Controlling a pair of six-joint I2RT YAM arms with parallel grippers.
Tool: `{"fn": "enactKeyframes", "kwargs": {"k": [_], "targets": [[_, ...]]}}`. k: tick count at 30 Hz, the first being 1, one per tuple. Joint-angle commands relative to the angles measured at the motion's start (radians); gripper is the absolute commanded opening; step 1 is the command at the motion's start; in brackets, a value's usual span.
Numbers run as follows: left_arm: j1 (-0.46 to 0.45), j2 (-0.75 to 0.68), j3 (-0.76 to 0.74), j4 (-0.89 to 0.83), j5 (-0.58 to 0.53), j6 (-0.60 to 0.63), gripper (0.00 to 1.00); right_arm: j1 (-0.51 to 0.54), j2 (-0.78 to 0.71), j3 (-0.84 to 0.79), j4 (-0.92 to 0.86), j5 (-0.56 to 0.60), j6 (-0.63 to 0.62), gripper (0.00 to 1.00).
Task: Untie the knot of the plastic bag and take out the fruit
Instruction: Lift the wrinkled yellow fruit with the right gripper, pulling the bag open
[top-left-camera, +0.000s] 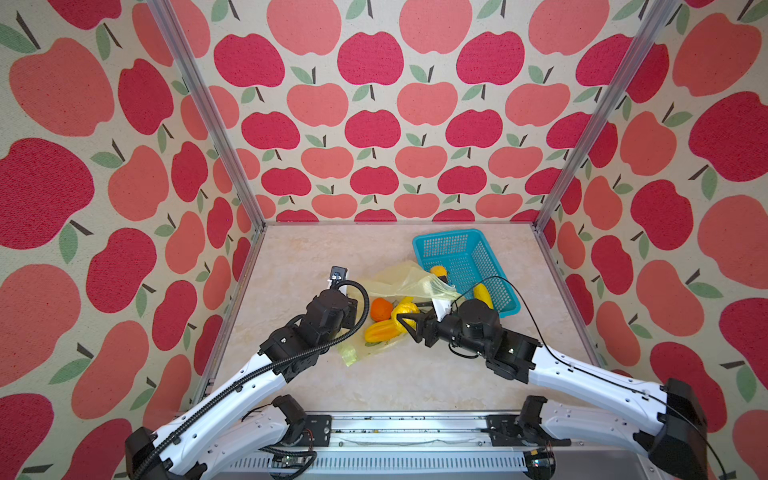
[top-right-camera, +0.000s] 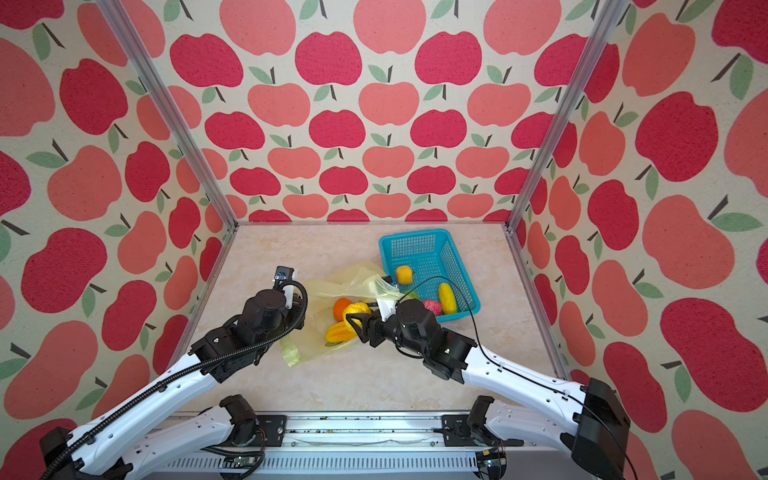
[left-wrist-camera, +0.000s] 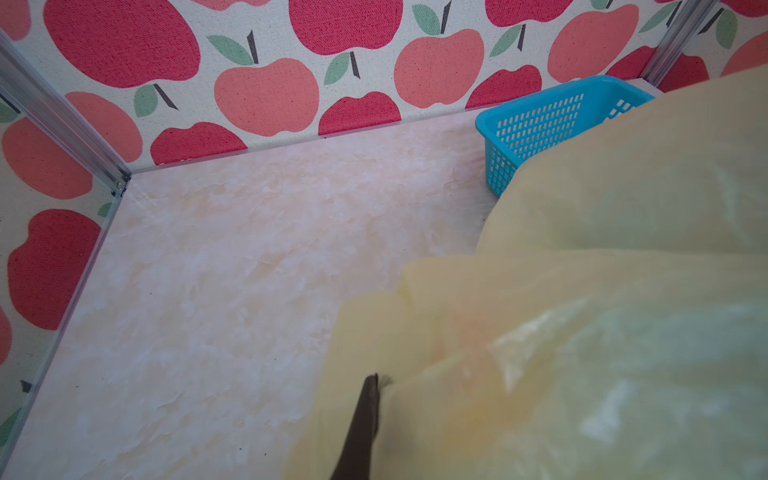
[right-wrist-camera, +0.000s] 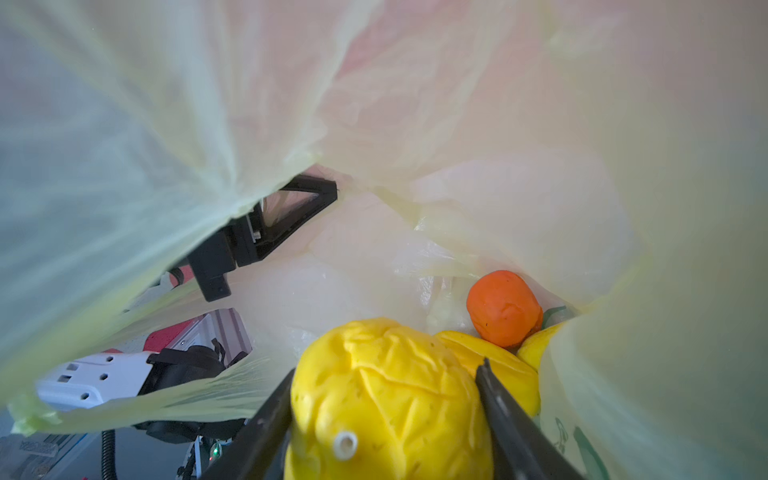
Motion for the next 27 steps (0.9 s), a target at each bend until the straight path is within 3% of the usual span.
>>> {"fn": "enactKeyframes", "kwargs": {"k": [1,9,12,20,27], "targets": [[0.014,-0.003,0.003,-0.020,-0.019,-0.016,0.00,-0.004,0.056,-0.011,0.119,-0.074,-0.060,0.23],[0.014,-0.062,-0.010,-0.019,-0.033,-0.016,0.00,0.067,0.410,0.099,0.141,-0.150,-0.105,0.13],[0.013,-0.086,-0.018,-0.015,-0.033,-0.017,0.00,0.107,0.445,0.118,0.131,-0.143,-0.139,0.11],[0.015,-0.053,-0.014,-0.015,-0.042,-0.017,0.00,0.214,0.220,0.037,0.156,-0.171,-0.290,0.12],[0.019,-0.047,-0.012,-0.016,-0.047,-0.016,0.00,0.197,-0.070,-0.078,0.145,-0.046,-0.333,0.13]]}}
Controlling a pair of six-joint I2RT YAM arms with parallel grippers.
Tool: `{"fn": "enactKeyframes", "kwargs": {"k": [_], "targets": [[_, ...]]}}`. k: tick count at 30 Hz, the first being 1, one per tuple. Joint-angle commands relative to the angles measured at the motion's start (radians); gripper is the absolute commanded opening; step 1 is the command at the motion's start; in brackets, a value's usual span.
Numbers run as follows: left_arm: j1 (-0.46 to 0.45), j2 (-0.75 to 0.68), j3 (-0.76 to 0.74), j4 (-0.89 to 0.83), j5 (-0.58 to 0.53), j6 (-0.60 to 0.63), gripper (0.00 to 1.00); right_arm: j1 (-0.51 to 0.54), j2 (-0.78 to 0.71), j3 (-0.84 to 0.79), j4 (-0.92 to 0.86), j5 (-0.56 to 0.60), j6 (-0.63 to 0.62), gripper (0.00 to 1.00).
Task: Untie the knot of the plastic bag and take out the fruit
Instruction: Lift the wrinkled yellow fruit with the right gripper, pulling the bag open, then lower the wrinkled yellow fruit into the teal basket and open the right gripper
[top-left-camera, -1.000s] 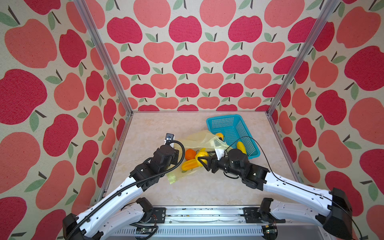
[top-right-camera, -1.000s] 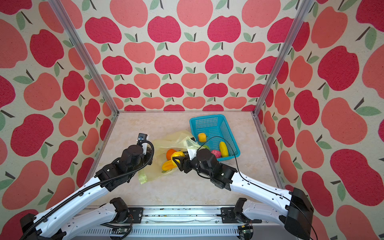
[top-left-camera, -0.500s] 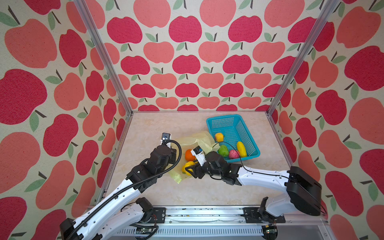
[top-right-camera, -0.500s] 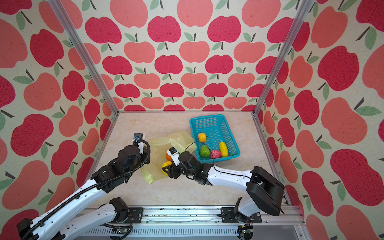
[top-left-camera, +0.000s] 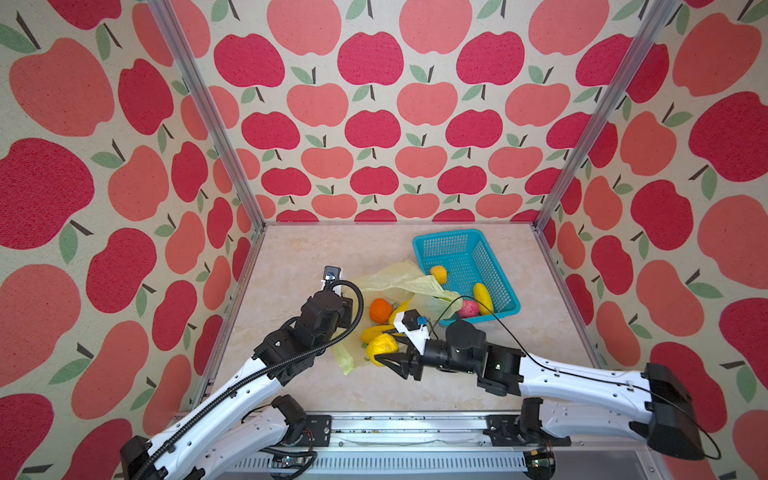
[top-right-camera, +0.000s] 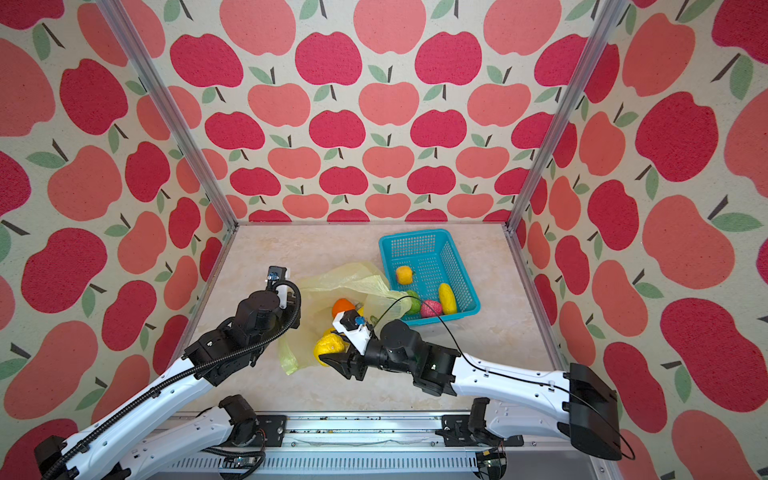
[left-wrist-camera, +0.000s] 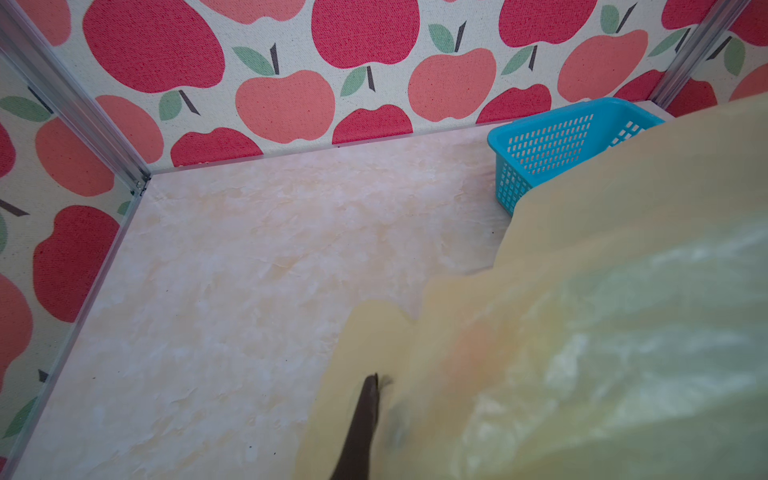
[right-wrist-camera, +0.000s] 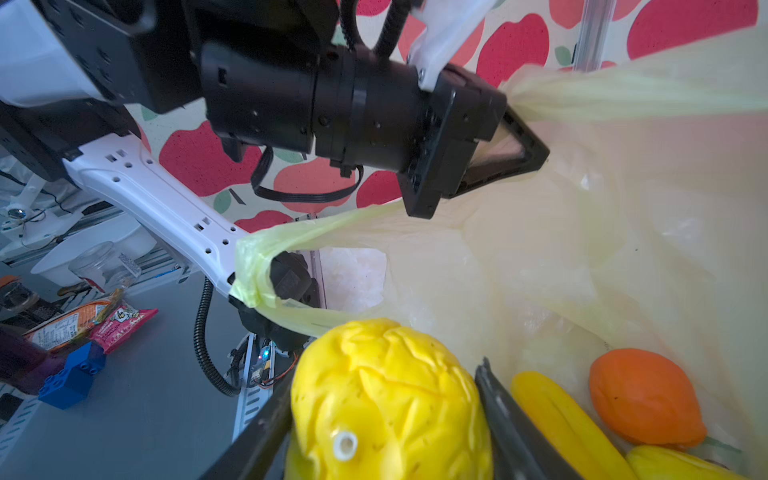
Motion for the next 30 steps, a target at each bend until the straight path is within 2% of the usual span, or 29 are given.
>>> {"fn": "enactKeyframes", "kwargs": {"k": [1,4,8,11,13,17,21,26,30], "targets": [[0.008,-0.005,-0.007,-0.015,-0.024,-0.009,0.00,-0.015,-0.092,-0.034,-0.025,0.069,-0.063,0.13],[0.007,-0.008,-0.003,-0.019,-0.014,-0.010,0.00,-0.025,-0.192,-0.046,-0.093,0.191,-0.101,0.12],[0.008,-0.015,-0.007,-0.016,-0.021,-0.009,0.00,-0.062,-0.341,-0.083,-0.185,0.494,-0.099,0.10],[0.010,-0.010,-0.012,-0.009,-0.024,-0.006,0.00,-0.180,-0.441,-0.103,-0.308,0.678,-0.030,0.13],[0.012,-0.002,-0.009,-0.010,-0.015,-0.006,0.00,-0.260,-0.490,-0.111,-0.401,0.726,0.027,0.13],[0.012,0.002,-0.007,-0.011,-0.010,-0.006,0.00,-0.412,-0.543,-0.139,-0.493,0.677,0.093,0.14],[0.015,-0.004,-0.014,-0.004,-0.013,-0.004,0.00,-0.524,-0.480,-0.134,-0.500,0.593,0.119,0.15],[0.015,-0.003,-0.009,-0.006,0.004,-0.006,0.00,-0.637,-0.244,-0.090,-0.440,0.407,0.135,0.17],[0.015,-0.012,-0.012,-0.007,0.000,-0.006,0.00,-0.676,-0.025,-0.004,-0.426,0.349,0.117,0.18]]}}
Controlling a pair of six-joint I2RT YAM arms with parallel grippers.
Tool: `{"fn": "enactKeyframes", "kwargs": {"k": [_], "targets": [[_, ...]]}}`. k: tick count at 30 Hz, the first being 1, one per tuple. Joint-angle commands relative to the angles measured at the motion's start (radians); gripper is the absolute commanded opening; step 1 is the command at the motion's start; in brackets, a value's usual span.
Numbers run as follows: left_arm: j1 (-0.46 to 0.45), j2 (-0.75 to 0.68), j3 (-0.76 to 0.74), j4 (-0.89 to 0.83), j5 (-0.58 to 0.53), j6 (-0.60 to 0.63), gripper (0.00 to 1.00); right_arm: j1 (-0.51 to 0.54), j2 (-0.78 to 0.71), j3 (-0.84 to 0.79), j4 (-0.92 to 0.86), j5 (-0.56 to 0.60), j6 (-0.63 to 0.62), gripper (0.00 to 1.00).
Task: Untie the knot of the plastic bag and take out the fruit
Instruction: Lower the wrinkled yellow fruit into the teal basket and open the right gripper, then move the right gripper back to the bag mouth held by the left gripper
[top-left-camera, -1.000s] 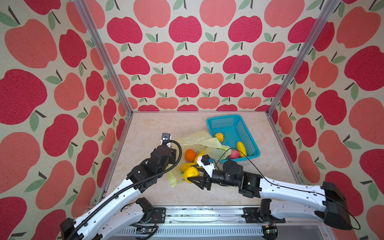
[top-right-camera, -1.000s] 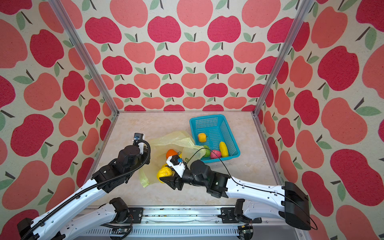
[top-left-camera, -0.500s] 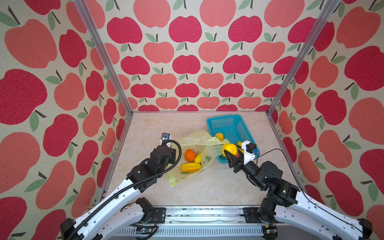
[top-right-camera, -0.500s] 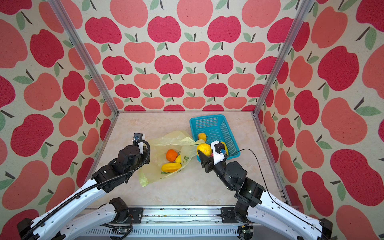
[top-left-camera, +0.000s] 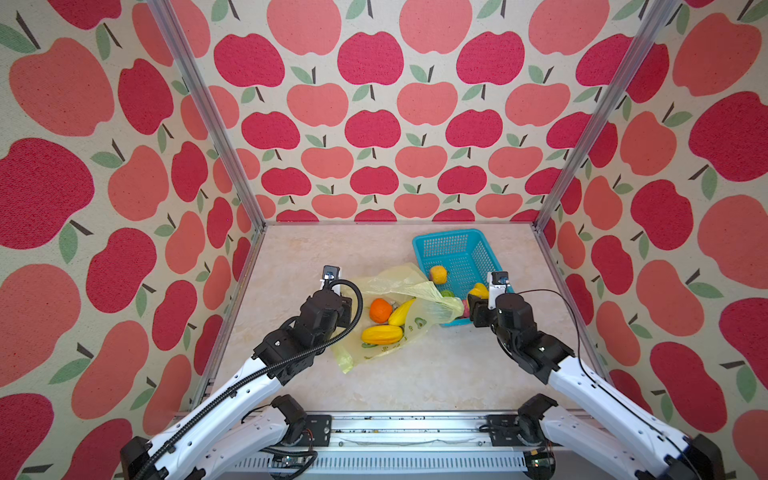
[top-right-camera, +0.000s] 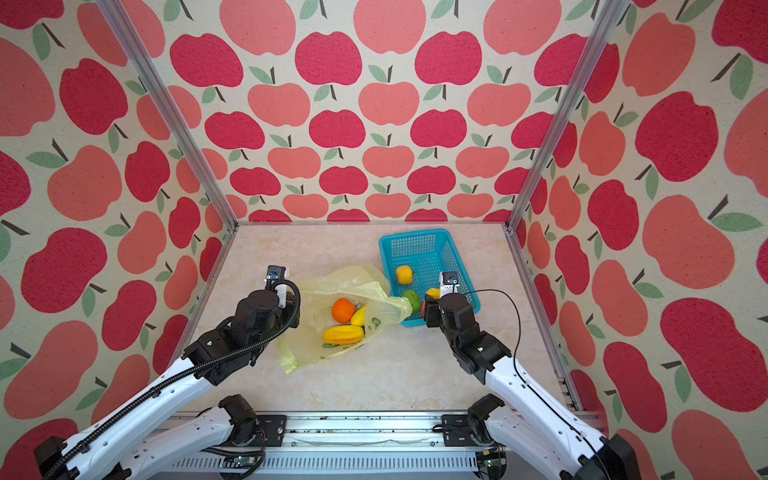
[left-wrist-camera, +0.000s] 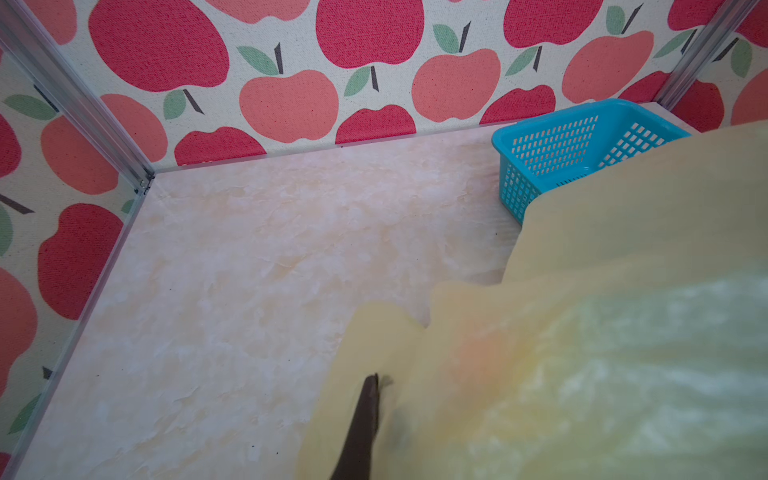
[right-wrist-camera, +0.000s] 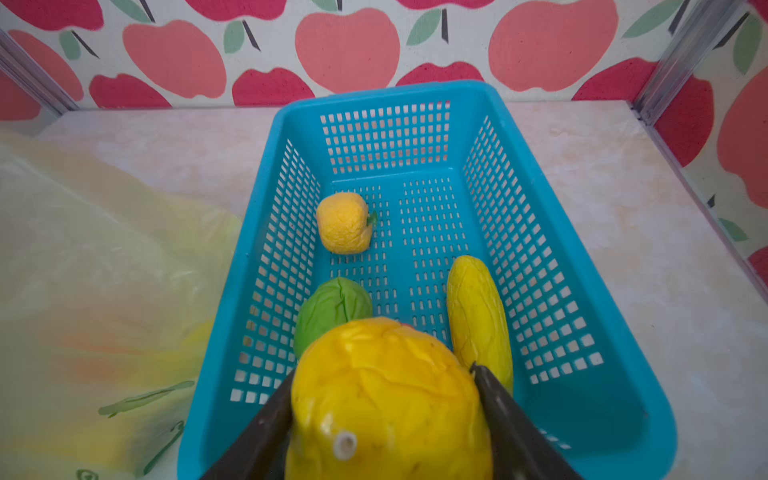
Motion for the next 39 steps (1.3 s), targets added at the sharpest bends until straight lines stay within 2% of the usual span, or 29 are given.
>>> {"fn": "enactKeyframes", "kwargs": {"k": [1,7,11,16,23,29,33,39], "targets": [[0.005,-0.015,-0.012,-0.008,-0.002,-0.006,0.00,-0.024,0.133,0.096,0.019,-0.091,0.004,0.19],[0.006,-0.020,-0.010,-0.012,0.004,-0.007,0.00,-0.111,0.386,0.189,0.082,-0.154,-0.001,0.19],[0.005,-0.025,-0.013,-0.010,-0.007,-0.006,0.00,-0.185,0.492,0.221,0.126,-0.200,0.014,0.20],[0.006,-0.025,-0.013,-0.009,0.002,-0.006,0.00,-0.212,0.627,0.271,0.140,-0.191,0.003,0.20],[0.005,-0.007,-0.009,-0.008,-0.003,-0.003,0.00,-0.214,0.692,0.316,0.133,-0.215,0.001,0.39],[0.005,-0.016,-0.011,-0.008,0.002,-0.003,0.00,-0.212,0.631,0.280,0.149,-0.226,0.005,0.67],[0.006,-0.019,-0.012,-0.007,-0.002,-0.003,0.00,-0.210,0.495,0.205,0.173,-0.218,0.003,0.74],[0.006,-0.021,-0.009,-0.008,0.010,-0.003,0.00,-0.176,0.191,0.067,0.180,-0.182,0.000,0.82]]}}
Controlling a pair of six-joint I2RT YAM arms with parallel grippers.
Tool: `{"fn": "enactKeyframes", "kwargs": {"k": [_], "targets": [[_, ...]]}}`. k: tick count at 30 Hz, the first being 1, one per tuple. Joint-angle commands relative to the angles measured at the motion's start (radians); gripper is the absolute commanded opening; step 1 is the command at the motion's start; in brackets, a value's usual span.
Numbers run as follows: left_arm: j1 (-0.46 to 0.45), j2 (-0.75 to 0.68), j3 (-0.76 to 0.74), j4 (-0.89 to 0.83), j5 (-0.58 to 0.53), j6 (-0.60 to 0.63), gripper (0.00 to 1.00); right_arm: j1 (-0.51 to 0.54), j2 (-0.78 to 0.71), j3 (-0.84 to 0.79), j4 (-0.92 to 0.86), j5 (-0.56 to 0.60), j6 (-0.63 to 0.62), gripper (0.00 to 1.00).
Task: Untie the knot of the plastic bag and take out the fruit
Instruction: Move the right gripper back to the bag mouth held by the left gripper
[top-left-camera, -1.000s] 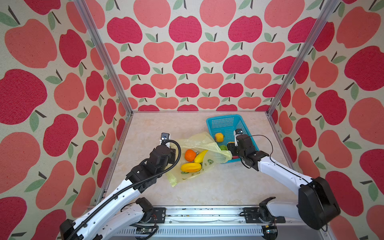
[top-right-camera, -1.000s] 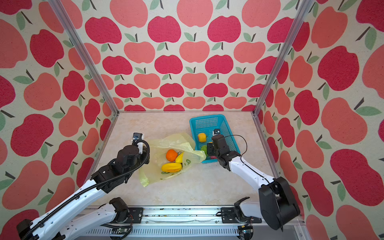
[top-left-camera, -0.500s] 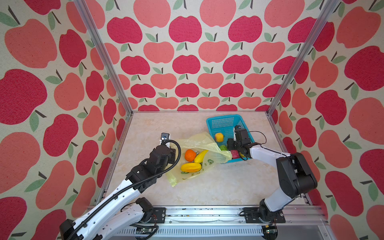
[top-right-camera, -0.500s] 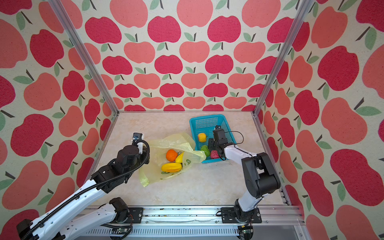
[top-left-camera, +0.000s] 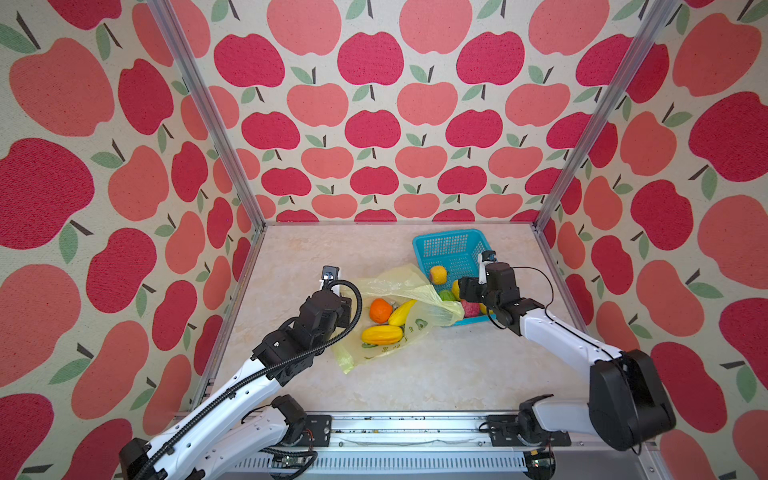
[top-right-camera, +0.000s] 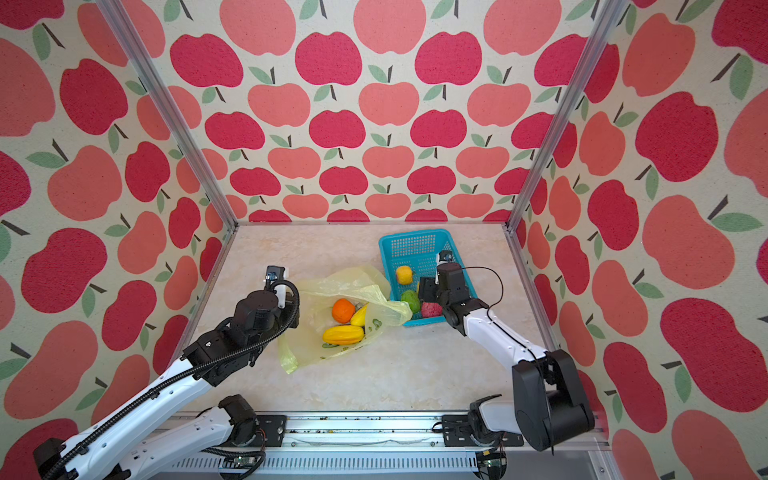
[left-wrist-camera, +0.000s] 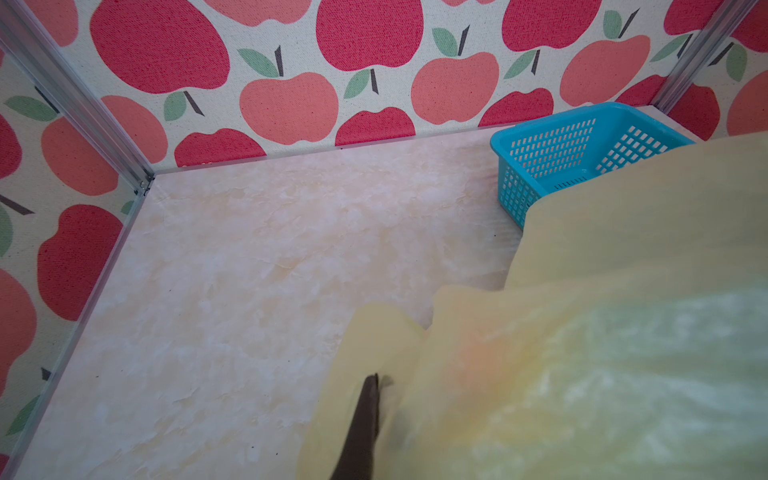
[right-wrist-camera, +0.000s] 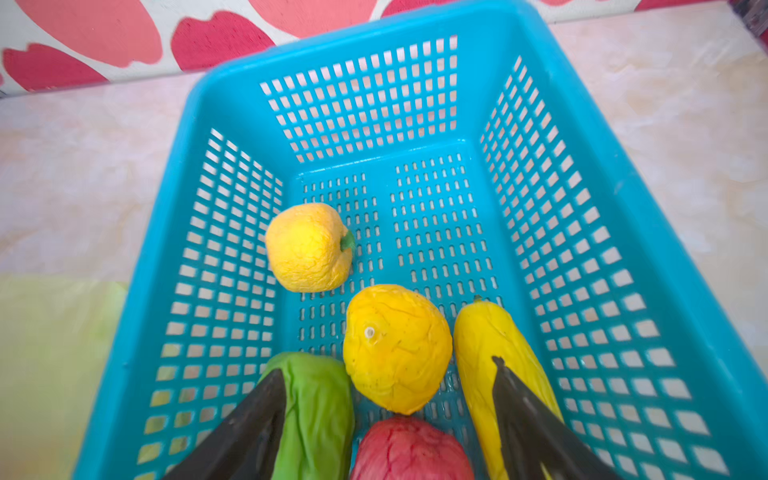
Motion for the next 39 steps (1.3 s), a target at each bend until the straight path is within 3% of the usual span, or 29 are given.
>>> {"fn": "enactKeyframes", "kwargs": {"k": [1,6,12,20,26,30,36,39], "targets": [[0.005,-0.013,-0.010,-0.008,0.004,-0.003,0.00,0.027,-0.160,-0.060,-0.006,0.031,-0.004,0.83],[0.005,-0.002,-0.006,-0.007,0.009,-0.006,0.00,0.095,-0.435,-0.128,-0.035,0.052,-0.024,0.80],[0.006,-0.010,-0.011,-0.003,0.011,-0.006,0.00,0.290,-0.651,-0.116,-0.051,0.017,-0.131,0.64],[0.006,0.008,-0.003,-0.008,0.022,-0.004,0.00,0.677,-0.629,-0.080,0.040,0.038,-0.339,0.57],[0.005,0.018,-0.004,-0.005,0.020,-0.003,0.00,0.970,-0.497,-0.006,0.070,0.241,-0.531,0.56],[0.006,0.015,-0.005,-0.005,0.020,-0.003,0.00,1.023,-0.494,-0.001,0.088,0.289,-0.562,0.59],[0.006,0.022,-0.005,0.000,0.018,-0.001,0.00,1.030,-0.548,-0.010,0.078,0.178,-0.565,0.58],[0.006,0.027,-0.002,-0.004,0.021,-0.001,0.00,1.043,-0.534,0.021,0.039,0.207,-0.569,0.55]]}}
